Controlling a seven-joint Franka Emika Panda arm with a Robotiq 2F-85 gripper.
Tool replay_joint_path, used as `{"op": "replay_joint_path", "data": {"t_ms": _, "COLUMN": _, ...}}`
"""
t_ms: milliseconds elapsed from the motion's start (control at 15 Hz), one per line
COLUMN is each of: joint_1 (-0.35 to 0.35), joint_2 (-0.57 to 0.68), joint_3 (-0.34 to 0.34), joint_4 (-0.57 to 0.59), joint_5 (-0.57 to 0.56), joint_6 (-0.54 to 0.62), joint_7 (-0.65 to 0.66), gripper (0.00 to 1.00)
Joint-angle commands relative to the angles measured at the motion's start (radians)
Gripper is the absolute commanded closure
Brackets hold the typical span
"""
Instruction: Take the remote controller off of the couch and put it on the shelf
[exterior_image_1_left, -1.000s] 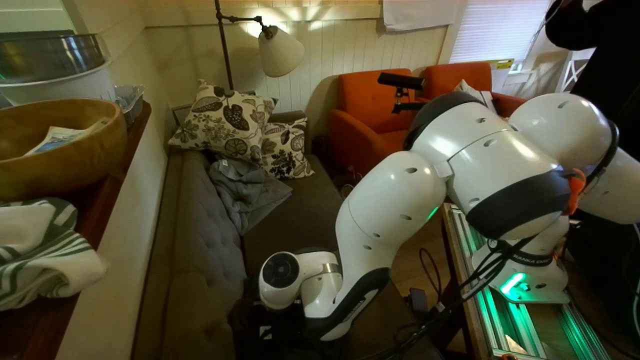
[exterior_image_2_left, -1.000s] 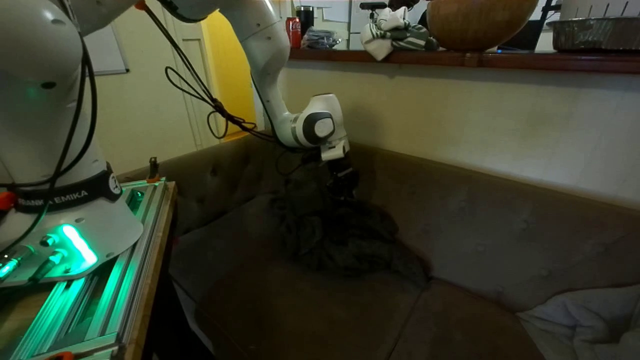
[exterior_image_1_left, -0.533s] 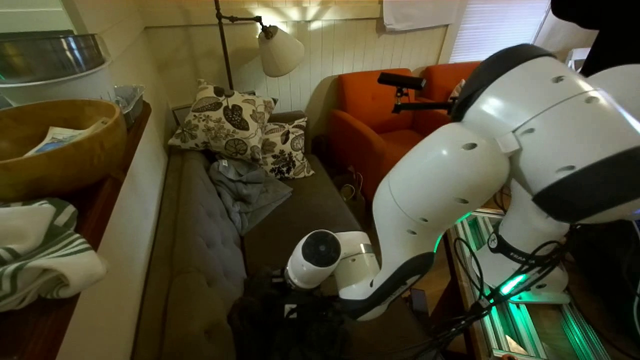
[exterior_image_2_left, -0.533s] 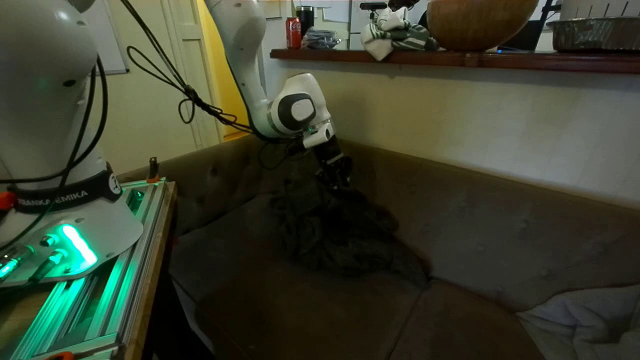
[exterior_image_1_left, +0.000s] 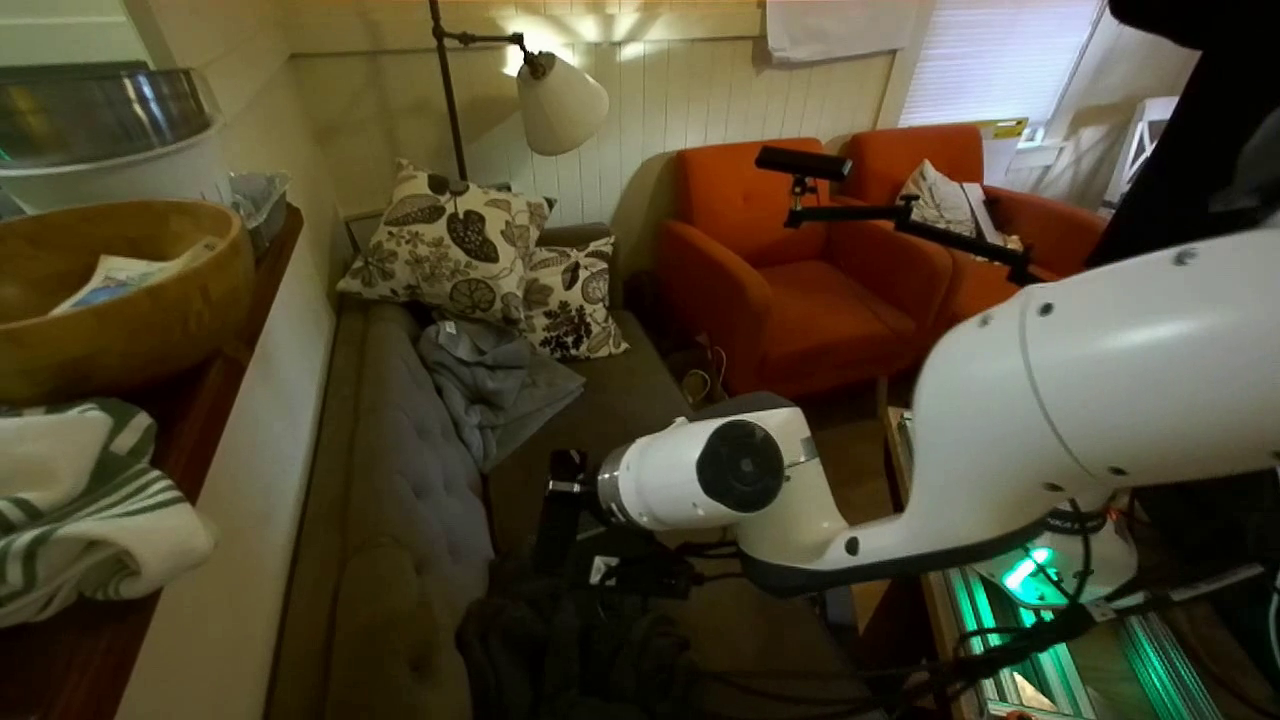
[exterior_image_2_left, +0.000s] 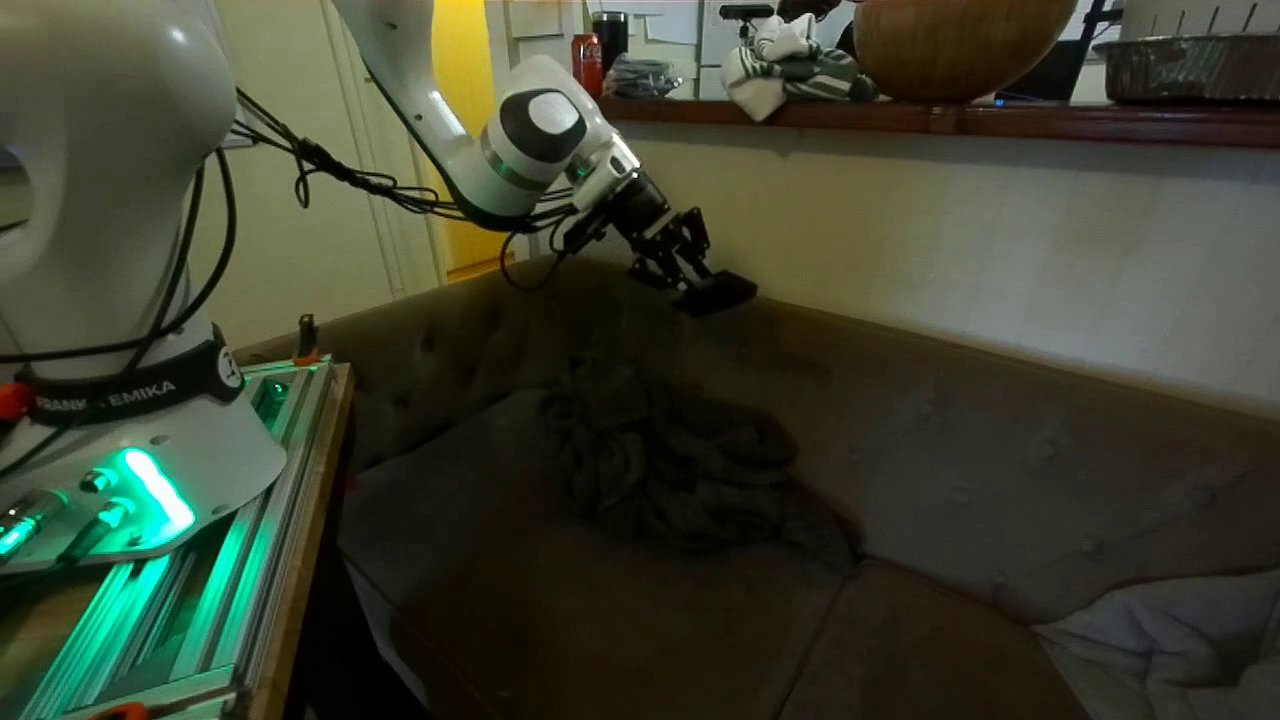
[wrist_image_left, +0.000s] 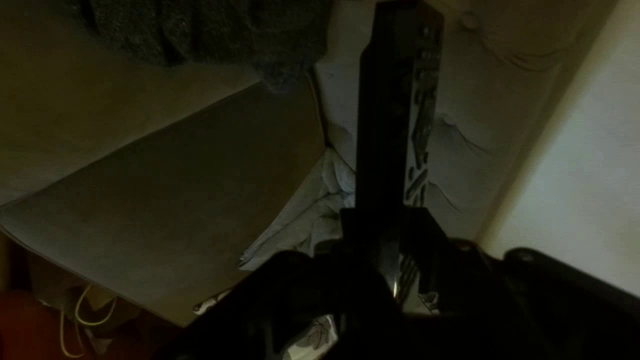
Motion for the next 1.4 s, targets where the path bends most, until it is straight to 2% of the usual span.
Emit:
{"op": "replay_joint_path", "data": {"t_ms": 0, "joint_1": 0.264, "joint_2": 0.074, "joint_3": -0.167, "joint_4": -0.123, "joint_5": 0.081, "joint_6": 0.064, "joint_7": 0.146, "gripper": 0.93}}
{"op": "replay_joint_path", "data": {"t_ms": 67, "joint_1": 0.337, "joint_2": 0.111, "joint_3": -0.184, "joint_4": -0.154, "joint_5": 0.212, "joint_6": 0.073, "joint_7": 0.101, "gripper": 0.93}}
{"op": "replay_joint_path", "data": {"t_ms": 200, "joint_1": 0.479, "joint_2": 0.17, "joint_3": -0.226, "joint_4": -0.214, "joint_5": 0.338, "joint_6": 0.067, "joint_7": 0.131, "gripper": 0.93}}
{"op": "replay_joint_path", "data": {"t_ms": 267, "joint_1": 0.534, "joint_2": 0.197, "joint_3": -0.234, "joint_4": -0.241, "joint_5": 0.399, "joint_6": 0.064, "joint_7": 0.14, "gripper": 0.93}}
{"op": "replay_joint_path", "data": {"t_ms": 333, "joint_1": 0.575, "joint_2": 0.154, "joint_3": -0.26, "joint_4": -0.332, "joint_5": 0.436, "joint_6": 0.112, "joint_7": 0.112, "gripper": 0.93}}
{"op": "replay_joint_path", "data": {"t_ms": 400, "joint_1": 0.599, "joint_2": 0.151, "joint_3": -0.258, "joint_4": -0.36, "joint_5": 0.474, "joint_6": 0.121, "joint_7": 0.105, "gripper": 0.93}}
{"op": "replay_joint_path", "data": {"t_ms": 467, "joint_1": 0.588, "joint_2": 0.092, "joint_3": -0.252, "joint_4": -0.389, "joint_5": 0.489, "joint_6": 0.159, "joint_7": 0.072, "gripper": 0.93}}
{"op": "replay_joint_path", "data": {"t_ms": 533, "joint_1": 0.568, "joint_2": 0.147, "joint_3": -0.223, "joint_4": -0.31, "joint_5": 0.483, "joint_6": 0.084, "joint_7": 0.056, "gripper": 0.93}}
{"op": "replay_joint_path", "data": {"t_ms": 600, "joint_1": 0.579, "joint_2": 0.146, "joint_3": -0.221, "joint_4": -0.335, "joint_5": 0.49, "joint_6": 0.094, "joint_7": 0.05, "gripper": 0.7}}
{"op": "replay_joint_path", "data": {"t_ms": 800, "joint_1": 0.565, "joint_2": 0.148, "joint_3": -0.21, "joint_4": -0.311, "joint_5": 0.489, "joint_6": 0.091, "joint_7": 0.049, "gripper": 0.7}}
{"op": "replay_joint_path", "data": {"t_ms": 867, "joint_1": 0.563, "joint_2": 0.148, "joint_3": -0.209, "joint_4": -0.307, "joint_5": 0.489, "joint_6": 0.091, "joint_7": 0.048, "gripper": 0.93}}
{"op": "replay_joint_path", "data": {"t_ms": 1067, "joint_1": 0.509, "joint_2": 0.09, "joint_3": -0.212, "joint_4": -0.304, "joint_5": 0.498, "joint_6": 0.159, "joint_7": 0.048, "gripper": 0.93}}
{"op": "replay_joint_path", "data": {"t_ms": 1333, "joint_1": 0.379, "joint_2": -0.034, "joint_3": -0.212, "joint_4": -0.302, "joint_5": 0.478, "joint_6": 0.319, "joint_7": -0.002, "gripper": 0.93}}
